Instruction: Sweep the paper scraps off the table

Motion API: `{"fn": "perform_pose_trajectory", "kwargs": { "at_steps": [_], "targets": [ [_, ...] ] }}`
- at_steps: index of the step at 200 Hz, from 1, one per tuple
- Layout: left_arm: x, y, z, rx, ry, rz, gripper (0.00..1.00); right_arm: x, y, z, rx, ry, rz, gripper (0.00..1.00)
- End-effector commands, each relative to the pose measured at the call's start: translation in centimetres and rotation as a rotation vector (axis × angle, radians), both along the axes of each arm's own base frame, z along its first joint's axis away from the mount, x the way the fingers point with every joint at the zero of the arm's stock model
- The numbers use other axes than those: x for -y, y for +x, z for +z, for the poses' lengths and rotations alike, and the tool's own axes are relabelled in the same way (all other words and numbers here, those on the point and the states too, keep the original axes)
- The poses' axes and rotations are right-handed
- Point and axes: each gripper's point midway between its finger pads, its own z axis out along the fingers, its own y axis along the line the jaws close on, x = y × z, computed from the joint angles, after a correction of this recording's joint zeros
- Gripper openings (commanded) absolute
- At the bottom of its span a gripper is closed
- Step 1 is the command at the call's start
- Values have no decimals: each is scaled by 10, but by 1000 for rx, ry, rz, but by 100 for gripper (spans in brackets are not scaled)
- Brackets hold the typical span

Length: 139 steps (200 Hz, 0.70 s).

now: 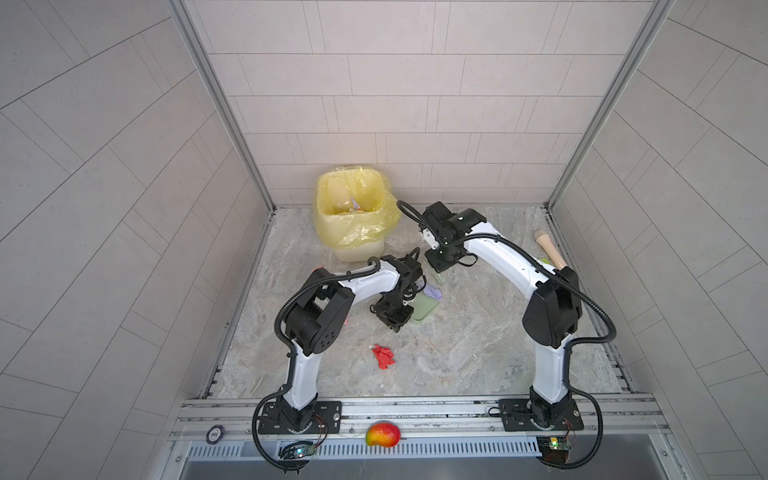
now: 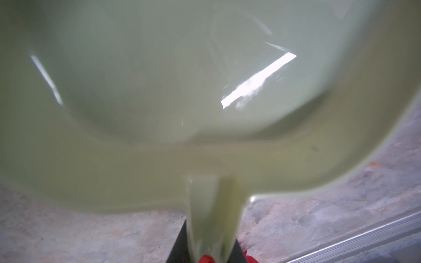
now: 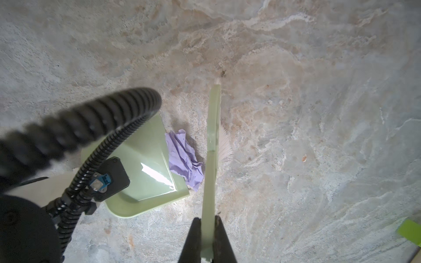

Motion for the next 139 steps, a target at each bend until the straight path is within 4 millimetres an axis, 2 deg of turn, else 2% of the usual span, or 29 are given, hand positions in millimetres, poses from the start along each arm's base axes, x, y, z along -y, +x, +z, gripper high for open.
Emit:
{"fn": "perform_pose_trajectory", "kwargs": {
  "at_steps": [1, 66, 139],
  "targets": [
    [-9, -3, 2, -8, 30, -15, 0, -8, -19, 17, -20, 76, 6, 0],
    [-5, -2, 2, -18, 29, -40, 0, -11, -43, 24, -60, 114, 13, 0],
    [-4, 0, 2, -13, 27, -38, 0, -19, -60, 39, -92, 198, 21, 0]
  ]
}}
